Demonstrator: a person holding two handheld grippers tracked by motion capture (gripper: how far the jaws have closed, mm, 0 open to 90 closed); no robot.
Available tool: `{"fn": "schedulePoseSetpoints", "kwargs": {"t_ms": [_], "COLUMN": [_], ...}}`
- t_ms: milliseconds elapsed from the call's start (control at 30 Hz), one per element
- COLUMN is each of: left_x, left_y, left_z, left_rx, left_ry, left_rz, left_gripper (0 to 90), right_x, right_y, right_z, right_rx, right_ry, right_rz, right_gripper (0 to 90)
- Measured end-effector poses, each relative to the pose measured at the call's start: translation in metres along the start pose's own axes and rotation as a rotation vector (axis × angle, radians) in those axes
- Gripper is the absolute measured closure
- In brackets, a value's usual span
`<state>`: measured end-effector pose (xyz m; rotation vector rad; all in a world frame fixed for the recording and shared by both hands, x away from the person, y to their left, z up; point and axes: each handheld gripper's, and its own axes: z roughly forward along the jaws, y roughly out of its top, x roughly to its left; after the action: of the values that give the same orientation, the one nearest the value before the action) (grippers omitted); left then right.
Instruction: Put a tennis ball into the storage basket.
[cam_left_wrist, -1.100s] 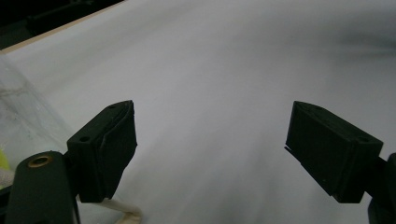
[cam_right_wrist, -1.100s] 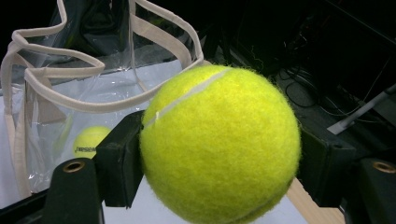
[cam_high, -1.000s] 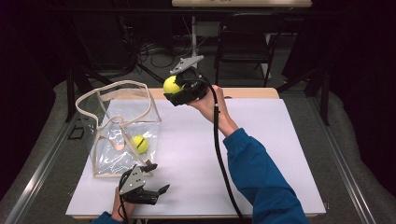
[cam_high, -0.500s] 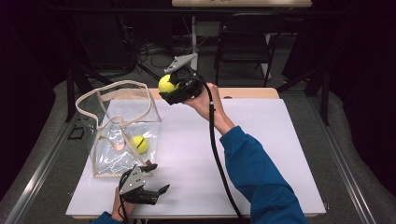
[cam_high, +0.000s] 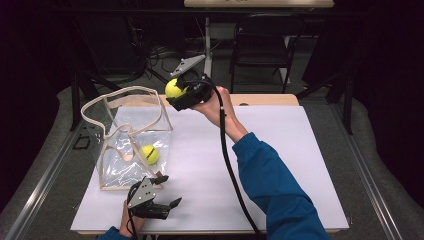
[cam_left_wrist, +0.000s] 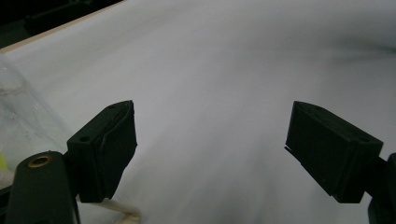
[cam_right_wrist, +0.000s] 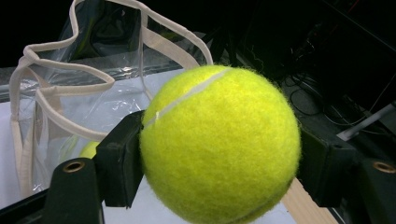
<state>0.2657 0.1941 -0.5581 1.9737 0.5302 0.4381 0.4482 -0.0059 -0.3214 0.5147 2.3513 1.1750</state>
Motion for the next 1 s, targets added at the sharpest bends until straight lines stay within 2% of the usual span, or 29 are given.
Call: {"fn": "schedulePoseSetpoints", "kwargs": {"t_ms": [1000], "left_x": [0.000], "left_y": [0.000], "left_z": [-0.001], "left_rx": [-0.003], "left_ry": [-0.001], "left_rz": [0.002], "left_gripper": [16.0], "right_x": [0.011], "right_y": [0.016], "right_z": [0.014], "right_rx": [-0.001], "right_ry": [0.024], "right_rz": [-0.019], "right_gripper": [26.3]}}
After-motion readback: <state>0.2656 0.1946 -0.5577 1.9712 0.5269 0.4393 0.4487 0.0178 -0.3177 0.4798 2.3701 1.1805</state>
